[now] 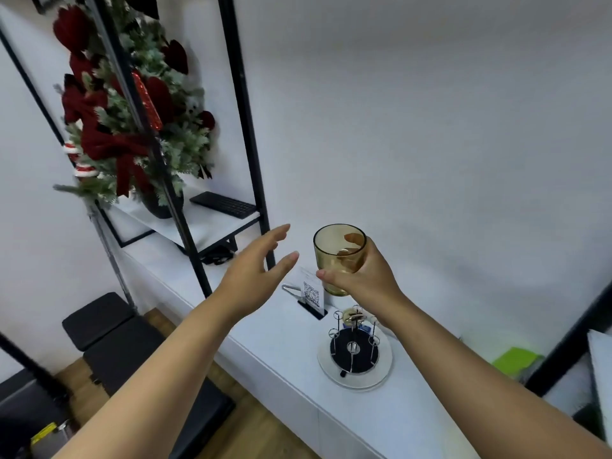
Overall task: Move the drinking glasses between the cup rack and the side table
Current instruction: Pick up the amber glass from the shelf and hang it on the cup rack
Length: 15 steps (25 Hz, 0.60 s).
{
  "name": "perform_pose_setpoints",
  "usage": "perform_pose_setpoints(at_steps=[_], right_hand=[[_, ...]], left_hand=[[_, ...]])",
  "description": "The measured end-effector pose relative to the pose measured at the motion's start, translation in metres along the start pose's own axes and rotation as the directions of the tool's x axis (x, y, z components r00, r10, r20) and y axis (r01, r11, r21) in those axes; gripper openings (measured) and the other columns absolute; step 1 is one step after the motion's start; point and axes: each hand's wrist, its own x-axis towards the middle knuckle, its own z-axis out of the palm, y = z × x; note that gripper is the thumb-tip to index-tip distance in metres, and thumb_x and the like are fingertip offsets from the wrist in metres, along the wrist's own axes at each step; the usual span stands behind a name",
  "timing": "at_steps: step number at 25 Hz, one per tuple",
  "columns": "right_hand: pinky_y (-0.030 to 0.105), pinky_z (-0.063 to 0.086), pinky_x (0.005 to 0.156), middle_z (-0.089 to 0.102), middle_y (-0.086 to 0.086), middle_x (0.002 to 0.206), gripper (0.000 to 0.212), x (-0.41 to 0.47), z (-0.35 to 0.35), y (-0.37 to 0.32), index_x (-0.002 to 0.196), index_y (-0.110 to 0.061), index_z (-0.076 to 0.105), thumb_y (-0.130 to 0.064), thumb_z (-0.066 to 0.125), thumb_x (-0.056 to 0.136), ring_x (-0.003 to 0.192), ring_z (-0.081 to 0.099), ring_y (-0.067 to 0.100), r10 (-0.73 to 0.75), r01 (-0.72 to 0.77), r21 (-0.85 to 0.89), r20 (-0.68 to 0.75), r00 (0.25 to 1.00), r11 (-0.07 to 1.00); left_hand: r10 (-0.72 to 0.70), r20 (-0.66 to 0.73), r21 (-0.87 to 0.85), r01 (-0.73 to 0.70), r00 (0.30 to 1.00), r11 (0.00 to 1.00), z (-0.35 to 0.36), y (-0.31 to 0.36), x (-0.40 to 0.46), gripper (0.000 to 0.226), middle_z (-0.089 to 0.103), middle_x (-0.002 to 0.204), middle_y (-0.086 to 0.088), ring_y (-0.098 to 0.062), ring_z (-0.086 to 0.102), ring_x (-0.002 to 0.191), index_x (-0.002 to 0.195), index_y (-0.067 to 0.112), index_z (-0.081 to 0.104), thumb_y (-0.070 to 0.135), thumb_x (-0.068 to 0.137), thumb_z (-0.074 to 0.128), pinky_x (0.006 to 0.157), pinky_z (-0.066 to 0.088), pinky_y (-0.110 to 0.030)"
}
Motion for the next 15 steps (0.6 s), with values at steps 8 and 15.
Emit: perform_pose_setpoints(at_steps=[8,15], right_hand=[[0.039,0.054,0.102,0.064,-0.02,0.122,0.088,0.036,-0.031,0.044,0.131,-0.04,0.05,-0.046,0.096,0.057,0.114,0.063,0.002,0.088,-0.092,-0.026,-0.12,0.989,0.995],[0.032,0.062,0.086,0.069,-0.016,0.125,0.094,0.066,-0.027,0.058,0.135,-0.043,0.05,-0.048,0.095,0.052,0.111,0.069,0.002,0.155,-0.146,0.062,-0.196,0.968,0.987]], left_hand=[[0.076,0.14,-0.105,-0.062,0.987,0.992,0.071,0.002,0.065,0.059,0.047,0.149,0.027,0.006,0.048,0.132,0.153,0.043,0.043,0.054,0.098,0.06,0.112,0.04,-0.028],[0.163,0.253,-0.232,-0.104,0.954,0.967,0.103,0.004,0.122,0.094,0.036,0.16,0.026,0.001,0.037,0.144,0.157,0.057,0.02,0.076,0.078,0.067,0.118,0.037,-0.038]])
